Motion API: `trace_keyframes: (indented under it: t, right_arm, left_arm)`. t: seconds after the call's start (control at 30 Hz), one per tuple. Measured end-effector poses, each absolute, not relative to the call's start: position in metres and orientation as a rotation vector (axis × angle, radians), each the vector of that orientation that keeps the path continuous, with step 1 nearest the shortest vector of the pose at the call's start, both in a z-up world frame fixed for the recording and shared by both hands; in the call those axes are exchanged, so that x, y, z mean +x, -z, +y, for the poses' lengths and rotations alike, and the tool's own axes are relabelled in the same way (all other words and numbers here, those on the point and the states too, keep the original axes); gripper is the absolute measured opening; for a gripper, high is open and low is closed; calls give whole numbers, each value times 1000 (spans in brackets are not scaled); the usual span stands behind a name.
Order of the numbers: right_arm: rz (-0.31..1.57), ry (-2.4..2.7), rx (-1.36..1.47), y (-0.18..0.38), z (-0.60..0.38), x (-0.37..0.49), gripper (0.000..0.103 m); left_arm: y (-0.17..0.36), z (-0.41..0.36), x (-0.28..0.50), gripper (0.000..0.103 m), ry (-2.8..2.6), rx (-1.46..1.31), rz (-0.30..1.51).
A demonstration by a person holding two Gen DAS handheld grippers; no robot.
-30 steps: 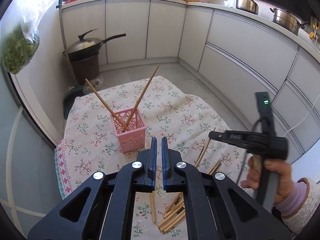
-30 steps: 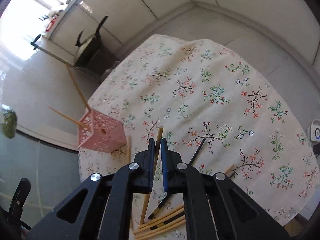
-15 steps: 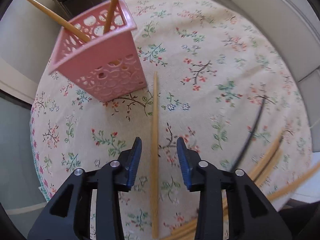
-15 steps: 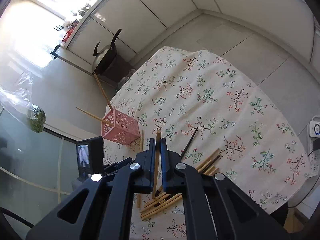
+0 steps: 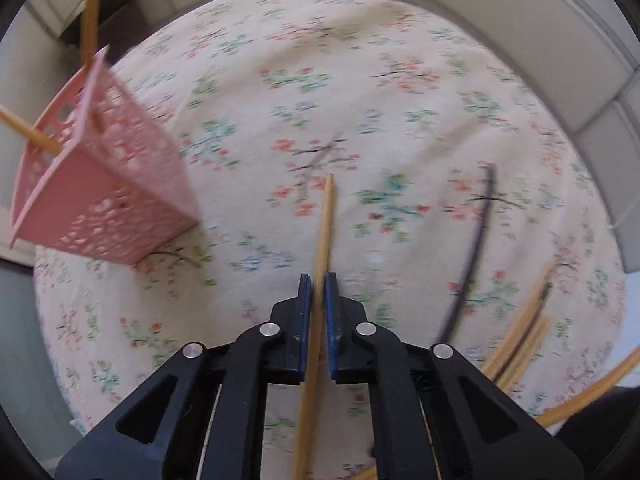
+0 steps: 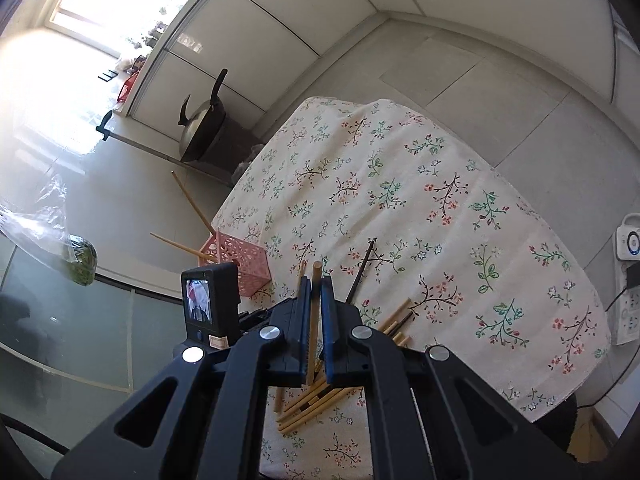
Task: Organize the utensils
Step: 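Carry the chopstick in the left gripper over the pink holder and insert it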
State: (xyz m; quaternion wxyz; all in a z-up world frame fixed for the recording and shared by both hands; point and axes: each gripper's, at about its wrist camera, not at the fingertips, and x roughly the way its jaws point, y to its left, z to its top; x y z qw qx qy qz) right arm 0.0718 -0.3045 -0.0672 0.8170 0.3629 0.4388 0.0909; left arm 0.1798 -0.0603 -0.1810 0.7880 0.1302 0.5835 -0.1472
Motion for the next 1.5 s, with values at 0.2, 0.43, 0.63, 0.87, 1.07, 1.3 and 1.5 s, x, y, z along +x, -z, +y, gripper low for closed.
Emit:
trace_keyframes:
  t: [0.2,0.43,0.63,0.87,1.07,1.3,1.5]
  right_arm:
    - [911,-202,776,58,-306,66,5]
    - [851,-245,753,35,-299,55,5]
    - [799,-275,709,15,-287,47,5]
    - [771,-278,722,6,-287,48,5]
    - [786,-294,748,10,-287,55,5]
    - [799,-308,750,11,-282,62,5]
    - [812,-303,735,14,-279,71,5]
  left_arm:
    - [131,-56,157,6,335,244,1079]
    - [63,-24,112,6,295,156,903]
    - [18,0,65,6,242,78,768]
    - [-33,30,57,6,172,-11,646]
    - [-73,48,75,6,107,-42,572]
    - [-106,68,107,6,36,-136,490]
    - [-85,70,146,6,11,-198,502]
